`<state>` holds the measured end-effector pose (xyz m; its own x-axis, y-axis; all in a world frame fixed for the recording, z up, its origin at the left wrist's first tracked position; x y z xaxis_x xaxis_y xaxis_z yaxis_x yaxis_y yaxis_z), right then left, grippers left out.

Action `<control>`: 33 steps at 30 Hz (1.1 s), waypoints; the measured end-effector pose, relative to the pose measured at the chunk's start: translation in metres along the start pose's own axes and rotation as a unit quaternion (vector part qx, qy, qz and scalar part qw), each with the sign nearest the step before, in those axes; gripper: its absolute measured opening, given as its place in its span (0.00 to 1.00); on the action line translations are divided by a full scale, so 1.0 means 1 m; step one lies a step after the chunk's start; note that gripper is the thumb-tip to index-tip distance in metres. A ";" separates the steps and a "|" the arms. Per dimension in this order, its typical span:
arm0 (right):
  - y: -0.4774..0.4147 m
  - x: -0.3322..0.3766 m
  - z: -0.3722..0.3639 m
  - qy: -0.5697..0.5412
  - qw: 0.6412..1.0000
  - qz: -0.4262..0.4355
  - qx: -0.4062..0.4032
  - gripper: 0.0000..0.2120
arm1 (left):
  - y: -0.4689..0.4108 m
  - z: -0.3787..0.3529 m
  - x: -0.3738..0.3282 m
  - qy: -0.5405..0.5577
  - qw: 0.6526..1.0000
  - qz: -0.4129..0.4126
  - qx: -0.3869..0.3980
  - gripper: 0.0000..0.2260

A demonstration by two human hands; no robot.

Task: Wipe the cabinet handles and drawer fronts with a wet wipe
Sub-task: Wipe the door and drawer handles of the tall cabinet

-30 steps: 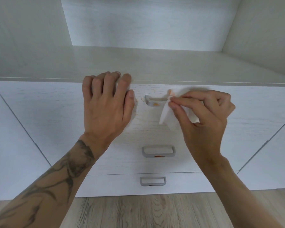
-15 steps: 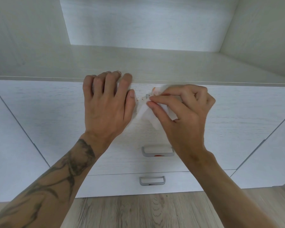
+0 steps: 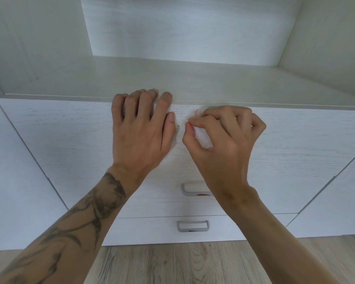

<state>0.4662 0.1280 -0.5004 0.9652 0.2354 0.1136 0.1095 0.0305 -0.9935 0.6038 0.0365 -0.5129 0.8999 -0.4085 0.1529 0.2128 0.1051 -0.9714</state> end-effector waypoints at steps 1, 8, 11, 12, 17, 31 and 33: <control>-0.002 0.002 -0.003 0.010 1.000 -0.001 0.004 0.06 | 0.000 0.000 0.000 0.000 1.000 0.000 0.000 0.18; -0.002 0.004 -0.003 0.027 0.999 -0.014 0.015 0.06 | -0.001 0.000 0.000 0.001 1.000 -0.002 0.004 0.18; -0.007 0.002 -0.003 0.041 0.998 -0.021 0.042 0.08 | -0.001 0.000 0.001 -0.001 1.000 0.000 0.002 0.18; -0.007 0.002 -0.001 0.041 0.998 -0.022 0.039 0.08 | 0.000 0.000 0.001 0.000 1.000 0.000 0.002 0.18; -0.007 0.007 -0.004 0.041 0.998 -0.024 0.040 0.08 | 0.000 0.000 0.000 -0.001 1.000 -0.002 -0.005 0.17; 0.003 -0.055 0.041 -0.031 0.999 -0.015 0.041 0.03 | -0.001 0.003 -0.001 0.010 1.000 0.004 0.007 0.17; 0.001 -0.050 0.044 -0.028 0.999 -0.015 0.021 0.03 | -0.001 0.003 -0.001 0.008 1.000 0.007 0.006 0.17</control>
<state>0.4079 0.1593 -0.5067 0.9470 0.2870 0.1446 0.1273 0.0779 -0.9888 0.6036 0.0393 -0.5113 0.8968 -0.4207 0.1371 0.2055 0.1217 -0.9710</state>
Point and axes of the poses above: each hand's wrist, its own y-axis away from the middle knuckle, its own z-axis out of the back of the hand, x = y × z, the point moved 6 cm from there along -y, towards the middle knuckle, and after that the axes turned 7 degrees about -x, right-handed, at the moved point
